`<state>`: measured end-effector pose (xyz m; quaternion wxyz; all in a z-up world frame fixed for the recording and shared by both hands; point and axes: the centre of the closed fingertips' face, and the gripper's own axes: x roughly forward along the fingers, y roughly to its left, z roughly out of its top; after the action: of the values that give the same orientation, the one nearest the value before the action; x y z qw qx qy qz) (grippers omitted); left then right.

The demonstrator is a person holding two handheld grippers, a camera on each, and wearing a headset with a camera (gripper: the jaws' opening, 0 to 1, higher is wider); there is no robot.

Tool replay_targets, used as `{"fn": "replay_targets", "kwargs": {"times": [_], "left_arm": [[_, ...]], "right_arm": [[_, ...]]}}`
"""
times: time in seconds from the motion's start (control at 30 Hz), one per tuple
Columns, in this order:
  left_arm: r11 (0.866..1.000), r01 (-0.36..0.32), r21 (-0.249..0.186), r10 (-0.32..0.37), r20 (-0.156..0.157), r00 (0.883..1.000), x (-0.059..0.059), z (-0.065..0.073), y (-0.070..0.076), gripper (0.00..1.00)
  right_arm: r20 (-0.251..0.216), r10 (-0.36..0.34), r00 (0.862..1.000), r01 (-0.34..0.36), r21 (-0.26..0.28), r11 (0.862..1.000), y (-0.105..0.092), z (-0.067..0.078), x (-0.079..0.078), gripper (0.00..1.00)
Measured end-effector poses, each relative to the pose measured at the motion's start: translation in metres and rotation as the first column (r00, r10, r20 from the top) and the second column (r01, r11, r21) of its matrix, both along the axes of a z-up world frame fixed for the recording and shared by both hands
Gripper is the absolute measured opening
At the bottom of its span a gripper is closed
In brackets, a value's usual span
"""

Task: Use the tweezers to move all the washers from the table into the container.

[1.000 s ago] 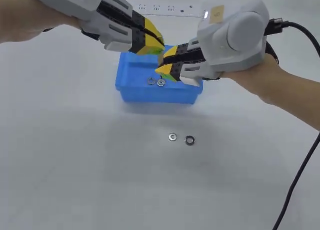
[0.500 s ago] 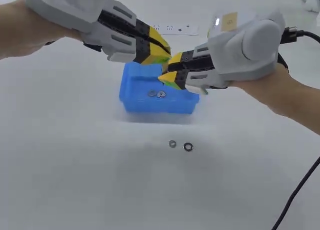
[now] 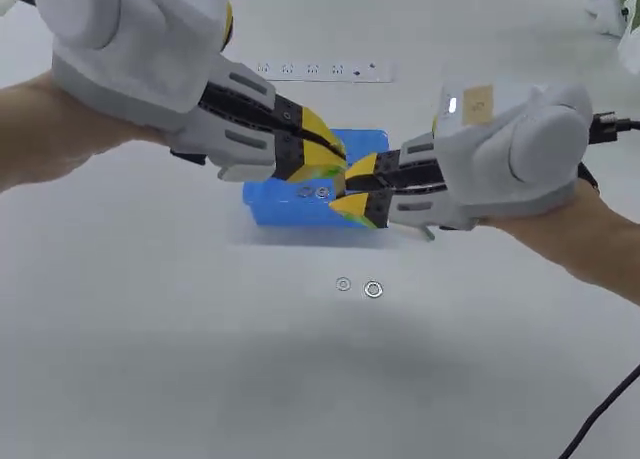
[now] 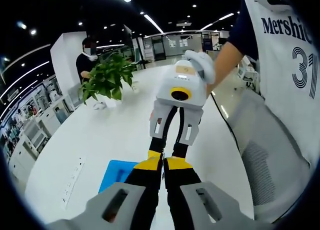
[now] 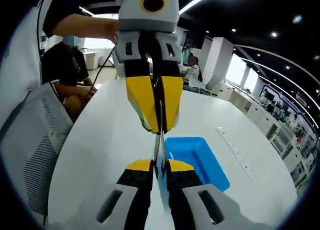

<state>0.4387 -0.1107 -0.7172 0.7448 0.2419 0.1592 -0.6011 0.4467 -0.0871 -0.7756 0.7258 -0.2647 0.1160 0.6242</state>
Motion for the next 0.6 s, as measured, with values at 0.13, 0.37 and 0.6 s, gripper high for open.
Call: {"fn": "replay_targets", "kwargs": {"times": [0.13,0.37,0.6], "left_arm": [[1.0,-0.004,-0.007,0.004,-0.021,1.0,-0.012,-0.004,-0.001,0.06],[1.0,-0.007,-0.006,0.006,-0.056,0.998,-0.034,-0.014,-0.007,0.06],[1.0,-0.009,0.003,0.009,-0.099,0.995,-0.044,-0.029,-0.007,0.06]], "right_arm": [[-0.014,0.004,1.0,-0.004,-0.001,1.0,-0.002,-0.003,-0.012,0.11],[-0.047,0.009,0.999,-0.01,-0.006,1.0,-0.004,-0.015,-0.032,0.11],[-0.074,0.011,0.997,-0.013,-0.019,1.0,-0.006,-0.031,-0.045,0.11]]}}
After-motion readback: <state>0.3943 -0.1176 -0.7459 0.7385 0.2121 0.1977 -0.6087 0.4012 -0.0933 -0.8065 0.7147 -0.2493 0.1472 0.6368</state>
